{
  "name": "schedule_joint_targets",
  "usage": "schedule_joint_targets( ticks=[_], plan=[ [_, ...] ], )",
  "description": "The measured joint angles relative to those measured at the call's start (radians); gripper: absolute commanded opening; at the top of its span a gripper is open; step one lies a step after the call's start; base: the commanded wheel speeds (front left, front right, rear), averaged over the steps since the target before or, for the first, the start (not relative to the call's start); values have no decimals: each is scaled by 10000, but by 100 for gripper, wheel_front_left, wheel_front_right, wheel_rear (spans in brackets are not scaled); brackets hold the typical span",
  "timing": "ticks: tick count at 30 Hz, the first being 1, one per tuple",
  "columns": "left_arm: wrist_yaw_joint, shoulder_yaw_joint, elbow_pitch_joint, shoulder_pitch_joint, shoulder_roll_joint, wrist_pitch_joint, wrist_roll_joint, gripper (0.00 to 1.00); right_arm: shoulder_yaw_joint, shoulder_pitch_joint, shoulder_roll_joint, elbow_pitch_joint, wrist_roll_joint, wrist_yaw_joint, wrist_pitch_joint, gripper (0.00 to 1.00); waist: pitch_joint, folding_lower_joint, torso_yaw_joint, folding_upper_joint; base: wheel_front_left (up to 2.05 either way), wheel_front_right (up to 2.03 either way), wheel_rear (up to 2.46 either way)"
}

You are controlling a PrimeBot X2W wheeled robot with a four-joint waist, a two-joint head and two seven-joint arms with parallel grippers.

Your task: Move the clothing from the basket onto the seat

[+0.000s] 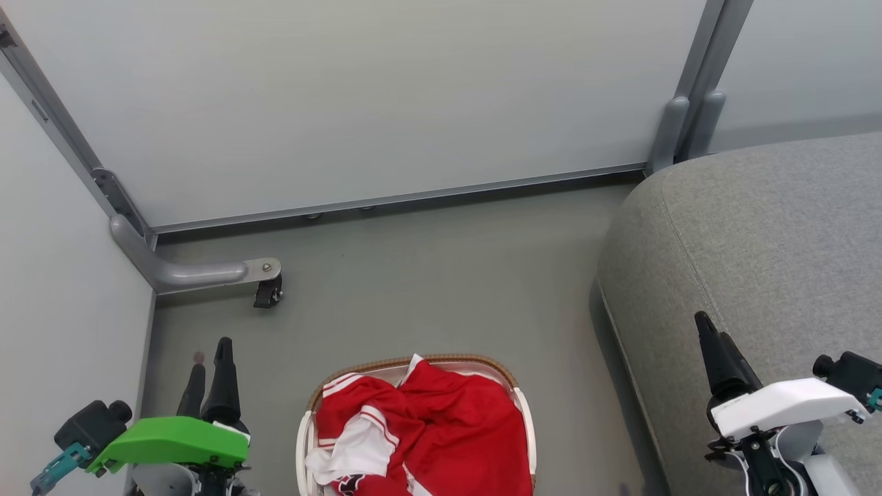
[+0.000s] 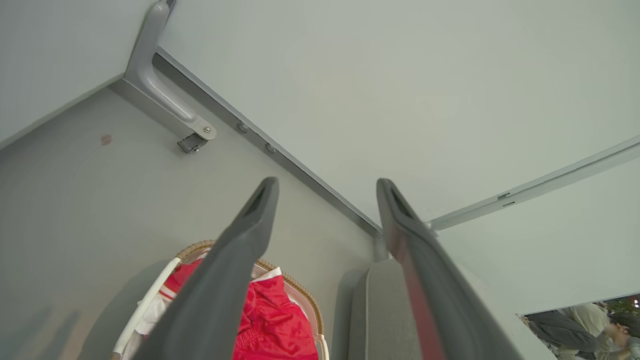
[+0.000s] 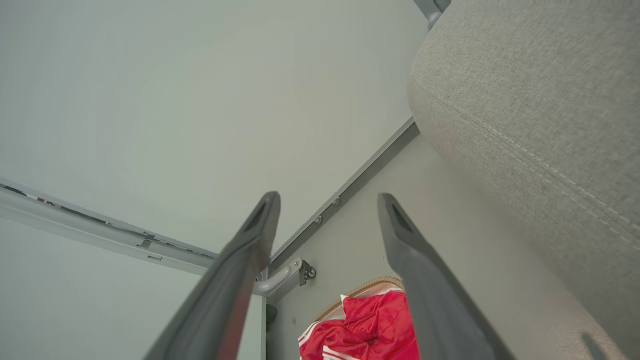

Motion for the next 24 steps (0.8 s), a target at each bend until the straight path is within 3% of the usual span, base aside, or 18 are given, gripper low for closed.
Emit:
schedule_joint_targets(
  ticks=[14,24],
  plan=[
    [389,-468,98,-116,157,-460,1956,100,196,-73,-44,-54,-1885,0,-476,100,19,0,5,0,0,0,0],
    [416,-654,255,-116,230,-777,3143,100,504,-164,-165,272,-3014,0,-769,100,29,0,-33,0,0,0,0]
  ],
)
